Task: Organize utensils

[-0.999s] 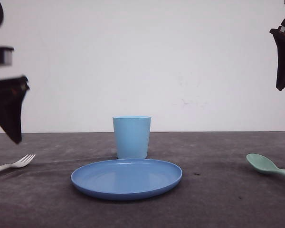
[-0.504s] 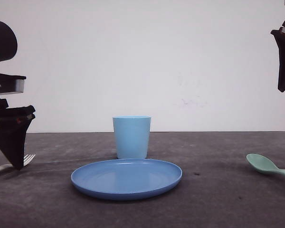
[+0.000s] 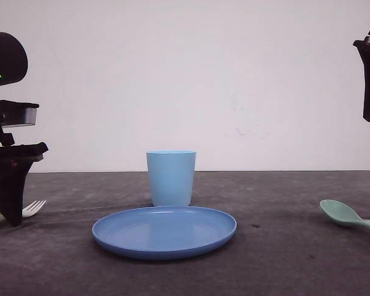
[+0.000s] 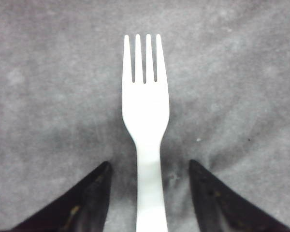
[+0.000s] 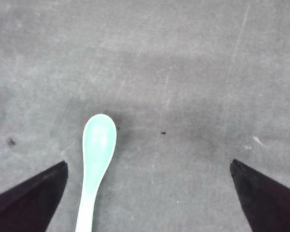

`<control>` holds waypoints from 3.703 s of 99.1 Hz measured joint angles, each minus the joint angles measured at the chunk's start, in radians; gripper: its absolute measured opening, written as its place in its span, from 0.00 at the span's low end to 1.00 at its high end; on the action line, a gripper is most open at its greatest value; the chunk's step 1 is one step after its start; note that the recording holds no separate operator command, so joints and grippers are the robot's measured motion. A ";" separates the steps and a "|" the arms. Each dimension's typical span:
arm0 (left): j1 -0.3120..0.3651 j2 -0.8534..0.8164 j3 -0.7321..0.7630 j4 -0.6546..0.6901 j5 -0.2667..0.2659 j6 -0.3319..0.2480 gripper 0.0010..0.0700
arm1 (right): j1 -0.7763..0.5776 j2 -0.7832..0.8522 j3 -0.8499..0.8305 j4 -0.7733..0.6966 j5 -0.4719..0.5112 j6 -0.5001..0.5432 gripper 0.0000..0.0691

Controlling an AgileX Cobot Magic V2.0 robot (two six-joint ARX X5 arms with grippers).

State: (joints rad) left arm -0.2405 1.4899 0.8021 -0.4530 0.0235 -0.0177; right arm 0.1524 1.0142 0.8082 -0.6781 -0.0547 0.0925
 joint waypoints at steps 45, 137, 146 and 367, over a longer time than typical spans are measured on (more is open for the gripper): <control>0.000 0.000 0.000 -0.007 -0.001 0.000 0.05 | 0.000 0.000 0.000 -0.008 0.000 0.000 0.98; -0.061 -0.163 0.221 0.271 0.335 -0.124 0.05 | 0.000 0.000 0.000 -0.014 0.000 0.000 0.98; -0.085 -0.162 0.221 0.423 0.389 -0.169 0.05 | 0.000 0.000 0.000 -0.014 0.000 0.000 0.98; -0.238 0.309 0.221 0.815 0.393 0.043 0.48 | 0.000 0.000 0.000 -0.034 -0.005 0.000 0.98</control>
State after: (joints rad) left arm -0.4786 1.7988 1.0229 0.3618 0.4164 0.0250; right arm 0.1524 1.0142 0.8082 -0.7116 -0.0601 0.0929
